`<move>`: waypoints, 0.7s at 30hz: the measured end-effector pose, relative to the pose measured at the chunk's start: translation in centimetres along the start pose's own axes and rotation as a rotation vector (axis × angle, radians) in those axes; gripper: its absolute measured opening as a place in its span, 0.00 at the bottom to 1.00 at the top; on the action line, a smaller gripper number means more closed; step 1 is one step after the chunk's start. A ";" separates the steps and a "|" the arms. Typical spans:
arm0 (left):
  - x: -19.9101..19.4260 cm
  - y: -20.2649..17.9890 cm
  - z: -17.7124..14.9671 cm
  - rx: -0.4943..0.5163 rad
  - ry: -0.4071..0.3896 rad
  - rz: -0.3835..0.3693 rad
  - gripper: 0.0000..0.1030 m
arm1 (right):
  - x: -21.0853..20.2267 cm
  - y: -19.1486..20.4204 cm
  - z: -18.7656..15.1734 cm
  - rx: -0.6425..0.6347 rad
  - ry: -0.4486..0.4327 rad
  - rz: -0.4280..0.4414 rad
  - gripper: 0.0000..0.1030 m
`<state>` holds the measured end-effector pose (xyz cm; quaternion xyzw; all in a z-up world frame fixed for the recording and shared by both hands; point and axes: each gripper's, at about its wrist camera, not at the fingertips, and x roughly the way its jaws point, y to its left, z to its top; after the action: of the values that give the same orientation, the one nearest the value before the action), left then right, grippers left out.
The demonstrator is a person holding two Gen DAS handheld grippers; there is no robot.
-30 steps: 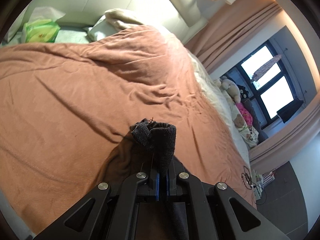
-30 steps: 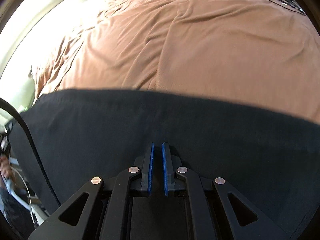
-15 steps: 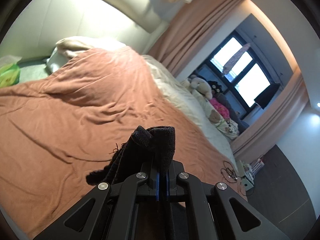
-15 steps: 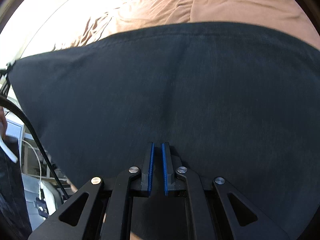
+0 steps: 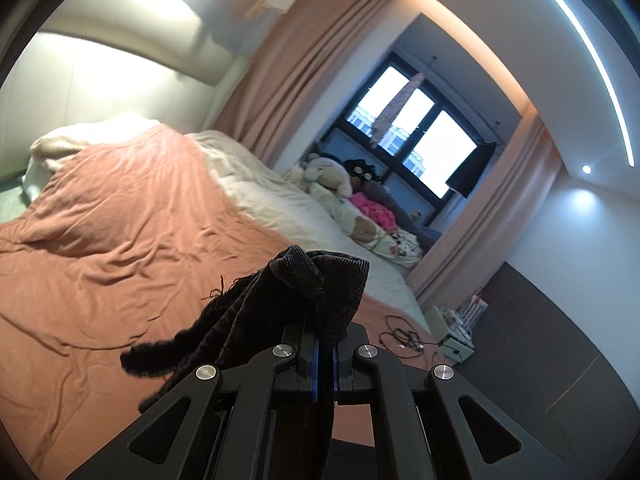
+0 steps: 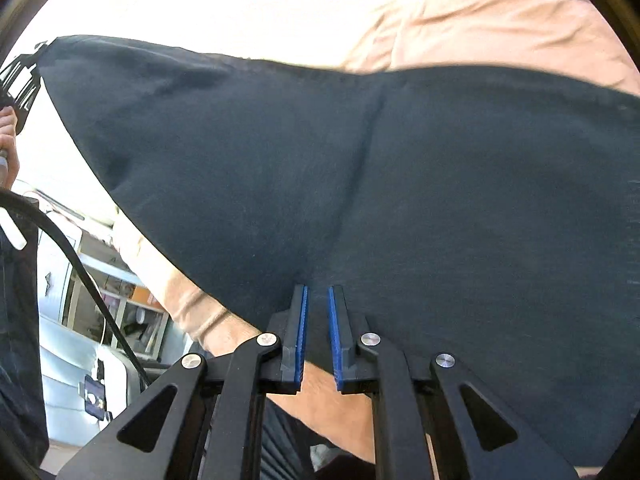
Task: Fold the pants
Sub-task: 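Lift the hem high with the left tool while the right tool holds the waistband, then carry the hem over onto the waistband with the left tool and open it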
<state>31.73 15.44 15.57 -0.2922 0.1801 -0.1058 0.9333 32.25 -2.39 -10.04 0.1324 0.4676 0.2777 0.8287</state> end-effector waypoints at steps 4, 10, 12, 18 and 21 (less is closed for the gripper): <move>0.0 -3.4 0.0 0.034 0.001 -0.042 0.04 | -3.9 -1.1 -0.5 0.010 -0.103 -0.024 0.50; 0.0 -8.9 -0.2 0.095 0.007 -0.101 0.04 | -9.4 -2.9 -0.8 0.019 -0.218 -0.026 0.62; -0.1 -10.8 -0.4 0.118 0.011 -0.120 0.04 | -11.1 -3.3 -2.0 0.020 -0.252 -0.042 0.62; 0.6 -16.2 -1.5 0.178 0.032 -0.174 0.04 | -14.3 -4.1 -3.9 0.065 -0.329 -0.054 0.62; 1.1 -19.1 -2.5 0.211 0.049 -0.201 0.04 | -16.3 -5.3 -5.4 0.090 -0.372 -0.064 0.62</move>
<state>29.98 -1.57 24.50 -0.2065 0.1603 -0.2242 0.9388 22.78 -16.39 -4.02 0.2032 0.3222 0.2008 0.9026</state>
